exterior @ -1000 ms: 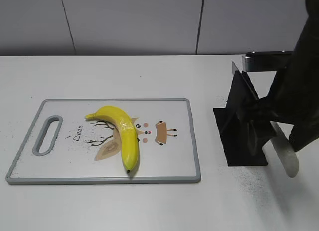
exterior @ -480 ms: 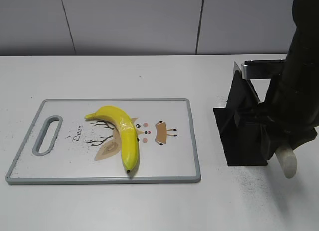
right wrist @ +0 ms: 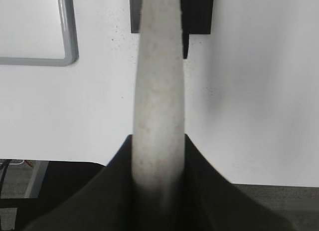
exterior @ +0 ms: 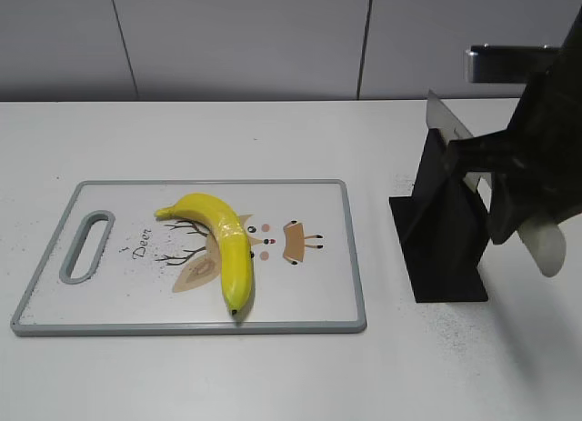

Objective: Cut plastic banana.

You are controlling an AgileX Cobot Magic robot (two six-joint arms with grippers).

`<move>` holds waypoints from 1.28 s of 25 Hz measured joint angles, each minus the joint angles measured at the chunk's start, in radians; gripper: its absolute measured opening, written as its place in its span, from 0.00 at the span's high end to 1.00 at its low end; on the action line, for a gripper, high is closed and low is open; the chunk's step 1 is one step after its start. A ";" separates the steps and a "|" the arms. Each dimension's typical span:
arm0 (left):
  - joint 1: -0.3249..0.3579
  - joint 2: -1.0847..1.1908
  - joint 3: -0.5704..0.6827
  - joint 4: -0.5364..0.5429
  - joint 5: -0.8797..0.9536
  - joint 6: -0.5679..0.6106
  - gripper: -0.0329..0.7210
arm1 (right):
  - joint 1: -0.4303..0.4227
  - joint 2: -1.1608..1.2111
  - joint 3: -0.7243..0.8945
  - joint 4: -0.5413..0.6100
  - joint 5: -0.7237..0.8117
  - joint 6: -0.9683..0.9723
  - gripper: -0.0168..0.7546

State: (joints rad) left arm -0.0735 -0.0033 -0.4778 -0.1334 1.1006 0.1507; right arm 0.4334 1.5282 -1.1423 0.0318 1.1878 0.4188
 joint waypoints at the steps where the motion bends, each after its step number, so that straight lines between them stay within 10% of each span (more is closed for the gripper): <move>1: 0.000 0.000 0.000 0.000 0.000 0.000 0.20 | 0.000 -0.009 -0.017 -0.008 0.012 0.000 0.77; 9: 0.000 0.000 0.000 0.000 0.000 0.000 0.20 | 0.000 -0.035 -0.163 -0.046 0.030 -0.036 0.77; 17: 0.000 0.114 -0.029 -0.011 0.002 0.033 0.20 | 0.000 -0.035 -0.218 0.010 0.032 -0.588 0.77; 32: 0.000 0.739 -0.281 -0.235 -0.137 0.723 0.20 | 0.000 0.145 -0.362 0.058 0.038 -1.249 0.77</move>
State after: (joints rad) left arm -0.0735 0.7361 -0.7585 -0.3679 0.9634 0.8732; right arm 0.4334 1.6727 -1.5039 0.0897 1.2256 -0.8299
